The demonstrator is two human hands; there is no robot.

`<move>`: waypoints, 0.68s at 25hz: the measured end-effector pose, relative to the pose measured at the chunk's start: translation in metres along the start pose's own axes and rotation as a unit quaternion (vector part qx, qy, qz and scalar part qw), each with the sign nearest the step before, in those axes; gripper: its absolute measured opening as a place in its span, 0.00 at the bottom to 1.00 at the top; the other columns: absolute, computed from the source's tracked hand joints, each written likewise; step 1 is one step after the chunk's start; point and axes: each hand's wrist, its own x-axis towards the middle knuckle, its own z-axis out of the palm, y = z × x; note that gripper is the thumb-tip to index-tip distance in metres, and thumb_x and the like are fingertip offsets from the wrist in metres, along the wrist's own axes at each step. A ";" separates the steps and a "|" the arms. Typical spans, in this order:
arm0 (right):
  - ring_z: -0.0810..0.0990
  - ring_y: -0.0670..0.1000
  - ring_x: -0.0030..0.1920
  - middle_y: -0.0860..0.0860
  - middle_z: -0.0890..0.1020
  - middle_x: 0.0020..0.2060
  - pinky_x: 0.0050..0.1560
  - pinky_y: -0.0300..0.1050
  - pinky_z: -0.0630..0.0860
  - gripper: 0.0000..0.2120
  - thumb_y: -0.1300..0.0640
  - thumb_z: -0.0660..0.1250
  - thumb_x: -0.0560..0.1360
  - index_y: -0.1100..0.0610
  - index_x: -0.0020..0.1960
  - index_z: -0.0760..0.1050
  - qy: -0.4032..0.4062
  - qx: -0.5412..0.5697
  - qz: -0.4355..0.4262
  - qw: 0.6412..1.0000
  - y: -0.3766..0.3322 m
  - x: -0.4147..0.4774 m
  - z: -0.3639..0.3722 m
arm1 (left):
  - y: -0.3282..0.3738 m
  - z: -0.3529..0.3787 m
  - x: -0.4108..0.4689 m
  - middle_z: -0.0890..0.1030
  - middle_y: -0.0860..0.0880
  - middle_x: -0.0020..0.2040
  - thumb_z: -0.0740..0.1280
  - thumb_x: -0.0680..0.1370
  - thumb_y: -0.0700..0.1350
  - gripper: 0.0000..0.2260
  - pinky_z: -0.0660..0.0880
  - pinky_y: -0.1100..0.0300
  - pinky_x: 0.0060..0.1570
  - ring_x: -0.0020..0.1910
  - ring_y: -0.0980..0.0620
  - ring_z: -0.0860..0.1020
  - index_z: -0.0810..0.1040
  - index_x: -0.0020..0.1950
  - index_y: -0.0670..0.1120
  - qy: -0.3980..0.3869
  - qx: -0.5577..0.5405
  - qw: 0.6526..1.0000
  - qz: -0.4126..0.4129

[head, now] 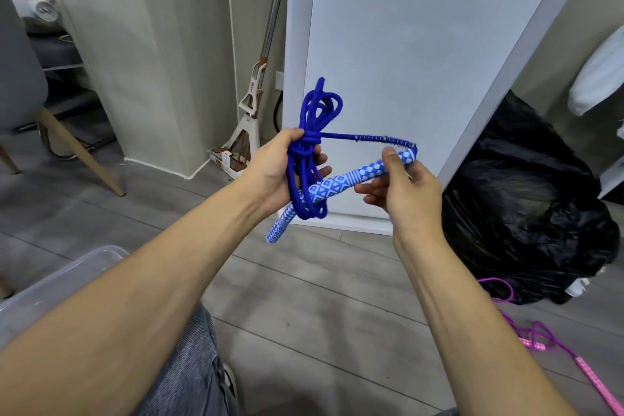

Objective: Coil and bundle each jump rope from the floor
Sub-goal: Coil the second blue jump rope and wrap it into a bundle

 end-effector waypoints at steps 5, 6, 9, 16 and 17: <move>0.85 0.56 0.31 0.50 0.79 0.25 0.31 0.44 0.78 0.11 0.53 0.65 0.81 0.59 0.44 0.75 -0.042 -0.038 0.004 0.998 -0.001 -0.004 0.004 | 0.003 0.000 -0.002 0.79 0.44 0.41 0.60 0.81 0.46 0.13 0.78 0.41 0.59 0.43 0.46 0.82 0.76 0.54 0.37 -0.024 -0.048 0.998 -0.022; 0.84 0.55 0.30 0.49 0.79 0.24 0.30 0.44 0.76 0.11 0.53 0.65 0.81 0.59 0.44 0.74 -0.068 -0.059 -0.005 0.996 -0.002 -0.006 0.007 | 0.005 -0.001 -0.003 0.79 0.44 0.41 0.60 0.81 0.46 0.12 0.79 0.41 0.57 0.42 0.46 0.82 0.76 0.53 0.38 -0.035 -0.057 0.997 -0.024; 0.79 0.53 0.26 0.45 0.77 0.23 0.31 0.42 0.71 0.11 0.53 0.64 0.81 0.59 0.45 0.72 -0.097 -0.095 -0.024 0.990 -0.003 -0.010 0.011 | 0.009 0.000 -0.006 0.78 0.44 0.41 0.58 0.81 0.46 0.13 0.80 0.45 0.53 0.41 0.46 0.80 0.76 0.52 0.37 -0.054 -0.035 0.998 -0.019; 0.79 0.50 0.26 0.53 0.76 0.32 0.32 0.44 0.72 0.09 0.51 0.62 0.83 0.56 0.47 0.71 -0.033 -0.060 -0.068 0.995 -0.007 -0.005 0.002 | 0.010 0.000 -0.006 0.79 0.43 0.41 0.58 0.81 0.43 0.15 0.79 0.43 0.54 0.44 0.42 0.83 0.74 0.64 0.40 -0.040 0.061 0.997 0.012; 0.80 0.50 0.27 0.53 0.76 0.34 0.32 0.43 0.73 0.09 0.51 0.62 0.83 0.56 0.47 0.70 -0.021 -0.056 -0.078 0.995 -0.008 -0.004 0.002 | 0.008 0.002 -0.006 0.79 0.42 0.41 0.57 0.81 0.42 0.15 0.78 0.43 0.55 0.45 0.41 0.83 0.73 0.66 0.40 -0.040 0.090 0.995 0.024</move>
